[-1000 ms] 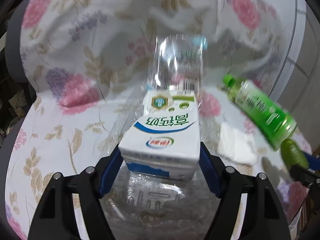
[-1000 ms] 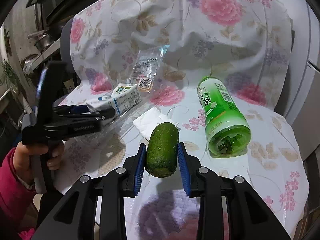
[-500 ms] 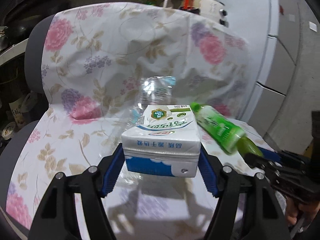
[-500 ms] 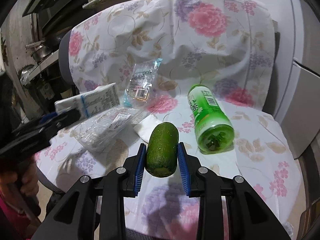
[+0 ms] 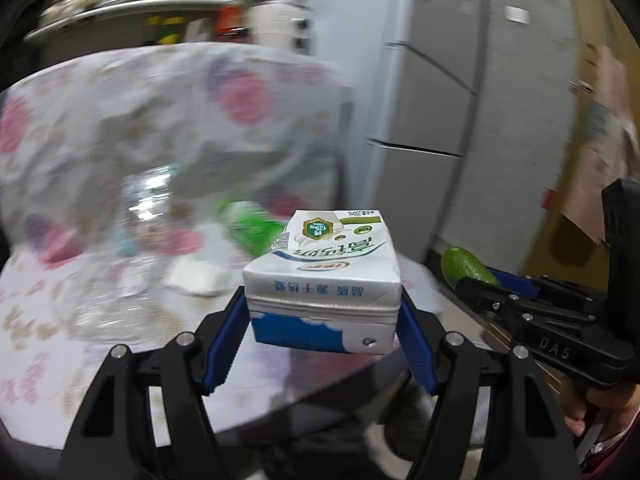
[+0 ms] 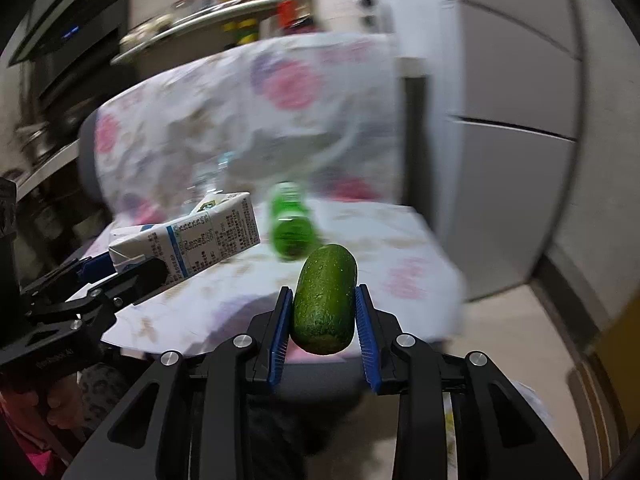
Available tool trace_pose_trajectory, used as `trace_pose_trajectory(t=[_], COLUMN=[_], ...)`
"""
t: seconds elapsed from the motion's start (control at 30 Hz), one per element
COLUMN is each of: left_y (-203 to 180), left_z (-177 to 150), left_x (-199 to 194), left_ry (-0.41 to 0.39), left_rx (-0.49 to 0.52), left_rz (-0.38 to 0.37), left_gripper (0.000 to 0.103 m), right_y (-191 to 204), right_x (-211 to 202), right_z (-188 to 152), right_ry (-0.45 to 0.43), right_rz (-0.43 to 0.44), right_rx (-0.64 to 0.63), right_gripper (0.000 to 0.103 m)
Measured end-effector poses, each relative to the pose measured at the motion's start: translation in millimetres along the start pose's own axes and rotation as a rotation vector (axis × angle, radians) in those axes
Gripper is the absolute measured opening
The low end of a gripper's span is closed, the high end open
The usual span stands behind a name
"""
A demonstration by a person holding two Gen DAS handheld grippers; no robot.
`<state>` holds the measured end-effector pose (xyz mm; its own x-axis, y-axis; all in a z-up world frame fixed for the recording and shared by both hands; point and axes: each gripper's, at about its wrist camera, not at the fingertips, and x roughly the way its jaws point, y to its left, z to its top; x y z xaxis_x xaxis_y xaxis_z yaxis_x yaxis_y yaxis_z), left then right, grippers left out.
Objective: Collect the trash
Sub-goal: 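Carry carton and cucumber to the bin and open both grippers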
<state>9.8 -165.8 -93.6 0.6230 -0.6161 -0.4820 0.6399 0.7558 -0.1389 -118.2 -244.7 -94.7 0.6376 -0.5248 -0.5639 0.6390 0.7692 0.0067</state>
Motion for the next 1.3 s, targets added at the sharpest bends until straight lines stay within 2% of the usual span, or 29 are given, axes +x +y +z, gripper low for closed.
trace_pose_trajectory(t=[0.2, 0.3, 0.47, 0.63, 0.9, 0.93, 1.13, 1.3], left_y=[-81.1, -118.1, -158.9, -186.1, -201.8, -202.9, -191.0, -172.1], left_z=[-3.7, -10.3, -22.9, -44.3, -54.3, -55.9, -54.8, -44.9], left_x=[14.8, 24.4, 50.9, 83.5, 124.9, 127.5, 123.8, 113.0], left_ry=[0.016, 0.021, 0.048, 0.138, 0.257, 0.264, 0.257, 0.23], left_rx=[0.127, 0.196, 0.246, 0.281, 0.293, 0.299, 0.285, 0.254], left_rz=[-0.165, -0.234, -0.307, -0.364, -0.391, -0.389, -0.367, -0.336], left_gripper=[0.069, 0.069, 0.069, 0.069, 0.074, 0.074, 0.074, 0.074], right_y=[-70.1, -98.5, -135.3, -167.7, -203.1, -207.0, -209.6, -196.8], right_x=[-61.8, -77.0, -78.9, -65.1, -31.1, -29.8, -35.8, -44.0], right_z=[-29.8, -47.7, -75.3, -104.4, -134.0, -135.9, -133.6, -119.2], right_ry=[-0.05, -0.068, -0.064, -0.001, 0.102, 0.109, 0.088, 0.052], right_rz=[-0.19, -0.257, -0.33, -0.358, -0.339, -0.346, -0.351, -0.339], right_rx=[0.103, 0.164, 0.244, 0.303, 0.394, 0.411, 0.42, 0.395], right_gripper=[0.032, 0.032, 0.033, 0.033, 0.036, 0.039, 0.04, 0.04])
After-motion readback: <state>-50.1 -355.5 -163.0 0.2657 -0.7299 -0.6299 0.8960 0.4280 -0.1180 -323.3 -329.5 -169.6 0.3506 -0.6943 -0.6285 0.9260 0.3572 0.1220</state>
